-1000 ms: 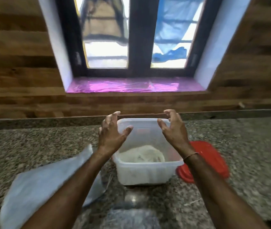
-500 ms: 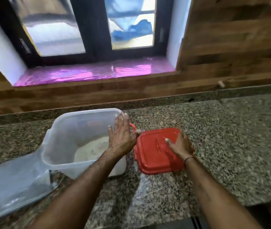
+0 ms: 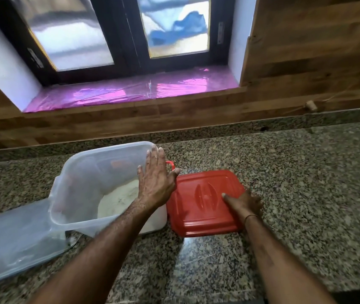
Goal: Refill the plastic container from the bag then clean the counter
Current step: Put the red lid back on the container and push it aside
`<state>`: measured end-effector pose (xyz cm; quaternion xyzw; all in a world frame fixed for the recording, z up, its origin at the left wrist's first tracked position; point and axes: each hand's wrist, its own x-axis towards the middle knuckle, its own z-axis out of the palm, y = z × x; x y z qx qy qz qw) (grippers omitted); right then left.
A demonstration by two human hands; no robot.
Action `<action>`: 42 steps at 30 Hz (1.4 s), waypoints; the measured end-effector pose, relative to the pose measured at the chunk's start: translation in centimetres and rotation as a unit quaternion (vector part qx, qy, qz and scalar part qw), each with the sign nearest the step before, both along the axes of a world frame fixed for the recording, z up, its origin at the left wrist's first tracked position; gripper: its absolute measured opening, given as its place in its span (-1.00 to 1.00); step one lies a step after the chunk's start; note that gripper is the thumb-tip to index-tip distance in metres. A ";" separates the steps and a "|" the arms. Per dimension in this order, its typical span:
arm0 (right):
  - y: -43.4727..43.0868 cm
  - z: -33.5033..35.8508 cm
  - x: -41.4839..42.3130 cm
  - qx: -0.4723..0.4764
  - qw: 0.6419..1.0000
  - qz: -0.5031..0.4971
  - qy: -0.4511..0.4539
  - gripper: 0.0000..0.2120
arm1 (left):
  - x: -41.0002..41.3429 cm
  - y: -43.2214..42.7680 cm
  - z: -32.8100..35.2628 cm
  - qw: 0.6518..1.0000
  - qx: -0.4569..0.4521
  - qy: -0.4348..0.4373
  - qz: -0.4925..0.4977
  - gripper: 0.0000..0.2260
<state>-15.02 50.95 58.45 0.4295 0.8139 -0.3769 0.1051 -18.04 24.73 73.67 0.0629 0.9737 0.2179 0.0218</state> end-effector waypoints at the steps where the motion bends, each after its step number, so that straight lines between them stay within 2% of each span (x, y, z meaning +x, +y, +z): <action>1: 1.0 -0.7 -0.2 -0.033 0.999 -0.030 0.020 -0.09 | 0.0 0.0 0.0 1.000 0.001 0.001 0.001 -0.28; 5: 1.8 2.2 0.8 -0.207 0.963 -0.095 0.146 -0.32 | -0.2 0.0 -0.3 1.000 0.008 0.002 0.004 -0.29; 9: 2.8 4.9 1.5 -0.260 0.931 -0.117 0.227 -0.49 | -0.2 -0.1 -0.4 1.000 0.007 0.003 0.005 -0.28; 11: 4.5 6.4 2.0 -0.292 0.909 -0.135 0.264 -0.53 | -0.1 -0.1 -0.3 1.000 0.006 0.004 0.002 -0.26; 14: 7.3 9.2 3.2 -0.360 0.863 -0.162 0.316 -0.46 | -0.2 0.0 0.3 1.000 0.001 0.000 0.004 -0.16; 16: 8.1 11.3 3.4 -0.395 0.837 -0.167 0.340 -0.46 | -0.2 0.2 1.5 0.998 0.055 -0.002 0.015 0.04; 18: 7.5 13.8 2.8 -0.406 0.829 -0.154 0.352 -0.48 | -0.4 0.5 3.1 0.985 0.168 -0.012 0.029 0.16; 21: 4.8 17.3 1.2 -0.434 0.818 -0.090 0.366 -0.56 | -0.3 0.9 6.3 0.930 0.364 -0.047 0.026 -0.01; 23: 2.2 19.4 0.3 -0.442 0.812 -0.051 0.379 -0.59 | -0.6 -0.5 7.9 0.912 0.407 -0.010 0.056 -0.11; 26: -2.7 21.6 -1.1 -0.403 0.826 0.011 0.394 -0.61 | -1.3 -5.6 8.3 0.905 0.407 0.035 0.118 -0.18; 28: -6.7 21.9 -2.2 -0.349 0.849 0.050 0.394 -0.64 | -1.2 -9.7 7.9 0.901 0.402 0.045 0.156 -0.20; 30: -11.1 21.4 -3.1 -0.276 0.878 0.087 0.381 -0.47 | -0.6 -13.9 7.4 0.895 0.397 0.050 0.195 -0.19; 32: -14.9 20.6 -3.6 -0.244 0.894 0.116 0.357 -0.21 | 0.0 -17.5 6.6 0.892 0.390 0.039 0.224 -0.16; 33: -16.4 19.9 -3.8 -0.232 0.903 0.124 0.341 -0.15 | 0.2 -19.1 6.0 0.890 0.387 0.034 0.239 -0.13; 38: -20.0 15.9 -4.0 -0.185 0.927 0.151 0.290 -0.23 | 1.5 -23.1 4.2 0.889 0.374 0.006 0.262 -0.24; 42: -21.7 15.8 -2.8 -0.142 0.938 0.156 0.276 -0.27 | 1.4 -24.2 2.7 0.887 0.381 -0.027 0.260 -0.23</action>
